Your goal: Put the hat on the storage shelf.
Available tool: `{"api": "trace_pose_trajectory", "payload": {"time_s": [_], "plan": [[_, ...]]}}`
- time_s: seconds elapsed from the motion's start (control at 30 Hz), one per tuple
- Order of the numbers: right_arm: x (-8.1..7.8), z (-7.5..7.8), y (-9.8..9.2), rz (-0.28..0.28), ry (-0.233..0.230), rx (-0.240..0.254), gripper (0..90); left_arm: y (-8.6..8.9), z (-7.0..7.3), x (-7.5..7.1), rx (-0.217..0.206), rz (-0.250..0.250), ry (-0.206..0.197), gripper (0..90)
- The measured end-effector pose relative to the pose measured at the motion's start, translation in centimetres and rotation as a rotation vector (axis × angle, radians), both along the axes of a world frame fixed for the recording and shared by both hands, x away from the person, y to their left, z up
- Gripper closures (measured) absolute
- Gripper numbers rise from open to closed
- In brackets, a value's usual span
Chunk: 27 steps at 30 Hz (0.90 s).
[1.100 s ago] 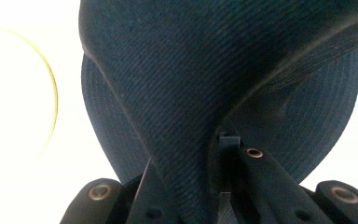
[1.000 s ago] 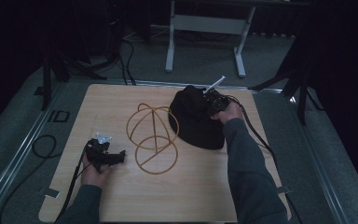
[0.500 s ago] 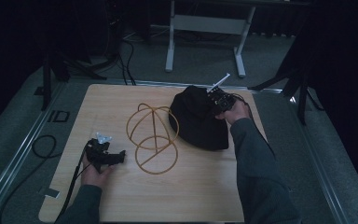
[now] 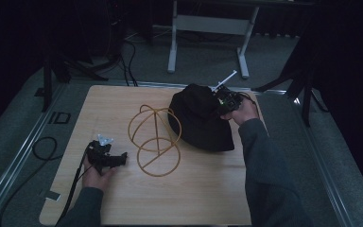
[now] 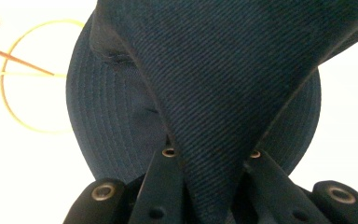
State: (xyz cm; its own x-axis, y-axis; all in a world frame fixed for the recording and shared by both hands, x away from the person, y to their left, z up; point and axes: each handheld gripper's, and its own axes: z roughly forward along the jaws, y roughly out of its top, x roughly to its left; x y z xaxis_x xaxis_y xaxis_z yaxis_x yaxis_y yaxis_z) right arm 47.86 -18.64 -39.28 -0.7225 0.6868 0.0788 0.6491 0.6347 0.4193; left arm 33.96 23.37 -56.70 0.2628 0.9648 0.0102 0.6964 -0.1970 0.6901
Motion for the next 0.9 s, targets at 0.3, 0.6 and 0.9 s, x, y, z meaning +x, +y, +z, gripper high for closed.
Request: {"api": "trace_pose_trajectory", "payload": {"time_s": [0.3, 0.6, 0.9], "plan": [[-0.9, 2.2, -0.4, 0.02, -0.016, 0.007, 87.0, 0.0, 0.0, 0.0, 0.001, -0.001, 0.002, 1.3], [-1.8, 4.0, -0.8, 0.049, -0.025, -0.011, 86.9, 0.0, 0.0, 0.0, 0.001, -0.001, 0.002, 1.3], [-2.9, 5.3, -0.7, 0.08, -0.038, -0.025, 86.9, 0.0, 0.0, 0.0, 0.001, -0.001, 0.002, 1.3]]}}
